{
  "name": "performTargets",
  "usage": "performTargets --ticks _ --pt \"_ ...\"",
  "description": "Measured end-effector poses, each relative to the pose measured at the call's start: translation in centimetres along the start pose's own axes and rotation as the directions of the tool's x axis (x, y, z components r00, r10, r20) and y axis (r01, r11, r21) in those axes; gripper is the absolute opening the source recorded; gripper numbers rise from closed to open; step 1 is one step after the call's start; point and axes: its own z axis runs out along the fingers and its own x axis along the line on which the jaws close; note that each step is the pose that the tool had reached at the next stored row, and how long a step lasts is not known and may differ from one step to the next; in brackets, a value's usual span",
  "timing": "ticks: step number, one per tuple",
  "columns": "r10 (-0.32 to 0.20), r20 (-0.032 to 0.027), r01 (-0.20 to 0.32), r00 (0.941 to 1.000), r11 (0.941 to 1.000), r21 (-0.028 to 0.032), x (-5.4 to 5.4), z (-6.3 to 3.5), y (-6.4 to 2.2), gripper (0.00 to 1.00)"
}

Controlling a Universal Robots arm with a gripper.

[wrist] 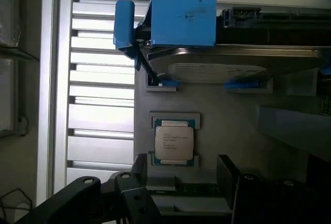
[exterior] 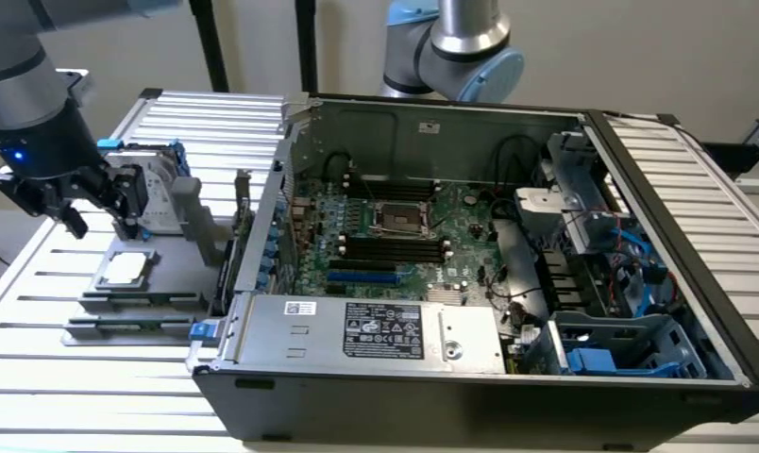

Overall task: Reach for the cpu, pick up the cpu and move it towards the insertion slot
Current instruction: 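Pick up the cpu and move it towards the insertion slot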

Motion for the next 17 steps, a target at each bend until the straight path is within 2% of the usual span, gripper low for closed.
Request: performTargets --ticks 6,17 --pt "0.000 0.0000 0.000 1.0000 1.0000 0.0000 -0.1 1.08 -0.35 0.65" --pt "0.000 0.0001 0.000 1.0000 1.0000 -0.0001 0.2 3.08 -0.45 0.65"
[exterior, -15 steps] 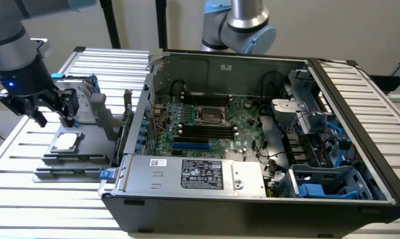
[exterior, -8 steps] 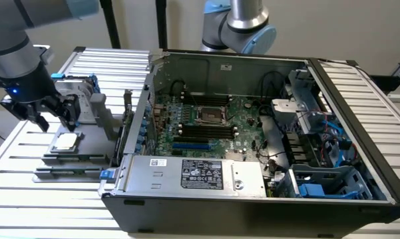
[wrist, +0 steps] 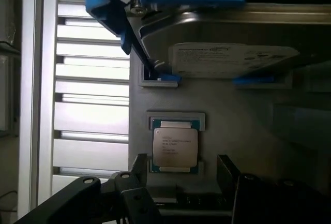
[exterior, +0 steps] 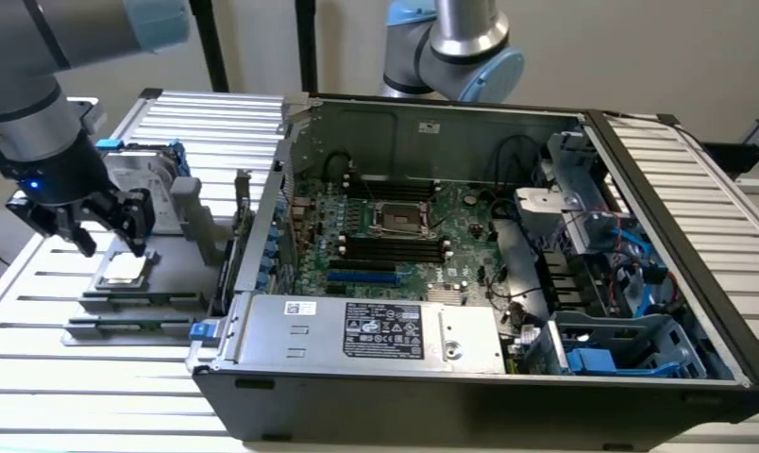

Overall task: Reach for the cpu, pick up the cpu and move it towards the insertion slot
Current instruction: 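Pick up the cpu and move it towards the insertion slot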

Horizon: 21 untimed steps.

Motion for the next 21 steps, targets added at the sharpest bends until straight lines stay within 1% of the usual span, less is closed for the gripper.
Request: performTargets --ticks 13,21 --pt "0.000 -0.0001 0.000 1.0000 1.0000 0.0006 0.0 2.30 -0.09 0.65" --pt "0.000 -0.0005 0.000 1.0000 1.0000 0.0010 0.0 2.73 -0.09 0.65"
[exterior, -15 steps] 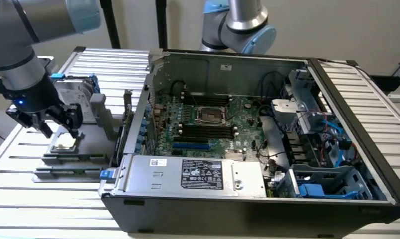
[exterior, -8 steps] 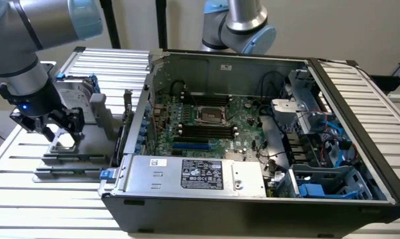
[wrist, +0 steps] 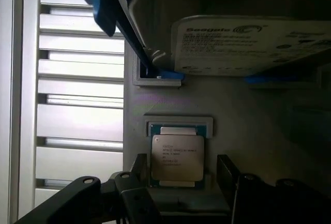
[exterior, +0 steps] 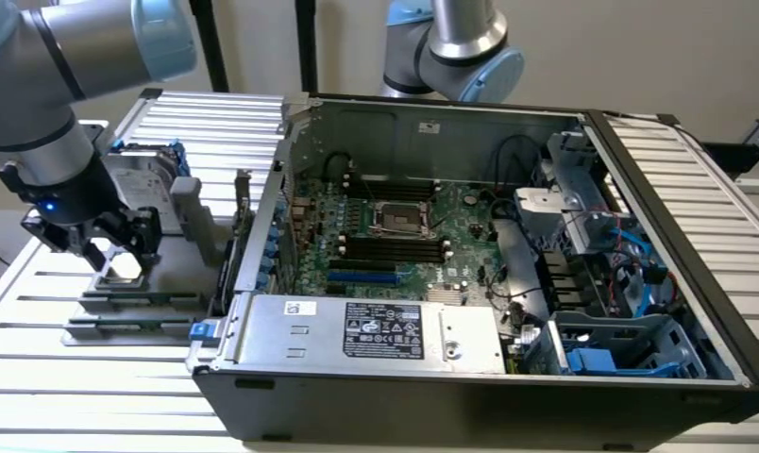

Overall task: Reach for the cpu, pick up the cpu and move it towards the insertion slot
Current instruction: 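Pick up the cpu and move it towards the insertion slot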

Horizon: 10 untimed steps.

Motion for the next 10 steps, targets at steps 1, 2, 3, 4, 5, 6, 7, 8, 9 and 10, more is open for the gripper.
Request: performTargets --ticks 1,2,3,4,5,6,7,8,9,10 --pt "0.000 -0.0002 0.000 1.0000 1.0000 0.0003 0.00 0.03 0.01 0.65" --pt "0.000 -0.0005 0.000 1.0000 1.0000 0.0008 0.00 0.06 0.03 0.65" --pt "0.000 -0.0008 0.000 1.0000 1.0000 0.0015 0.00 0.09 0.05 0.65" --pt "0.000 -0.0012 0.000 1.0000 1.0000 0.0024 0.00 0.12 0.08 0.65" --pt "0.000 -0.0017 0.000 1.0000 1.0000 0.0037 0.00 0.15 0.11 0.65" --pt "0.000 -0.0021 0.000 1.0000 1.0000 0.0050 -0.01 0.19 0.15 0.65" --pt "0.000 -0.0028 0.000 1.0000 1.0000 0.0068 -0.01 0.21 0.20 0.65" --pt "0.000 -0.0033 0.000 1.0000 1.0000 0.0083 -0.01 0.23 0.26 0.65" --pt "0.000 -0.0037 0.000 1.0000 1.0000 0.0099 -0.02 0.25 0.33 0.65" --pt "0.000 -0.0038 0.000 1.0000 0.9999 0.0115 -0.02 0.27 0.42 0.65"
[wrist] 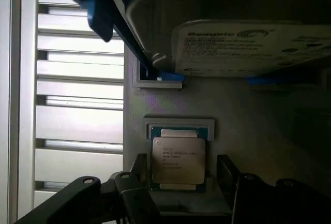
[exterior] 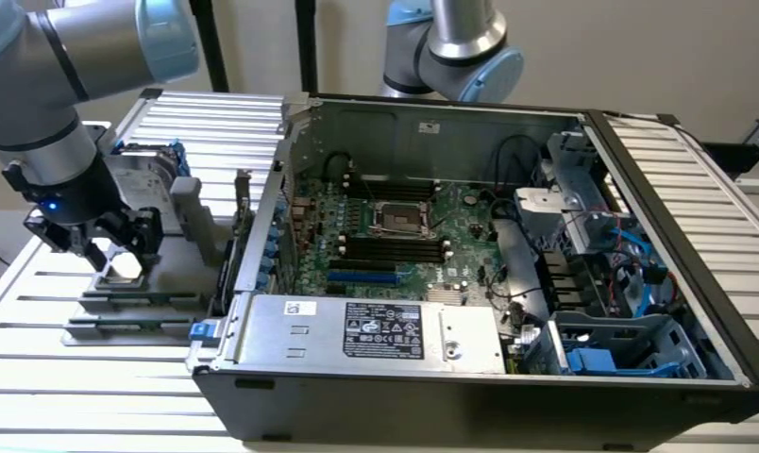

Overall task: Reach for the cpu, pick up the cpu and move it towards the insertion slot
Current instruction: 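Pick up the cpu and move it towards the insertion slot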

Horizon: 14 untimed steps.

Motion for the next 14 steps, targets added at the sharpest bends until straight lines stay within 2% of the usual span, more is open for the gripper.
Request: performTargets --ticks 2,14 --pt "0.000 -0.0002 0.000 1.0000 1.0000 0.0027 0.00 0.03 0.15 0.65" --pt "0.000 -0.0005 0.000 1.0000 1.0000 0.0059 0.10 0.31 0.25 0.65"
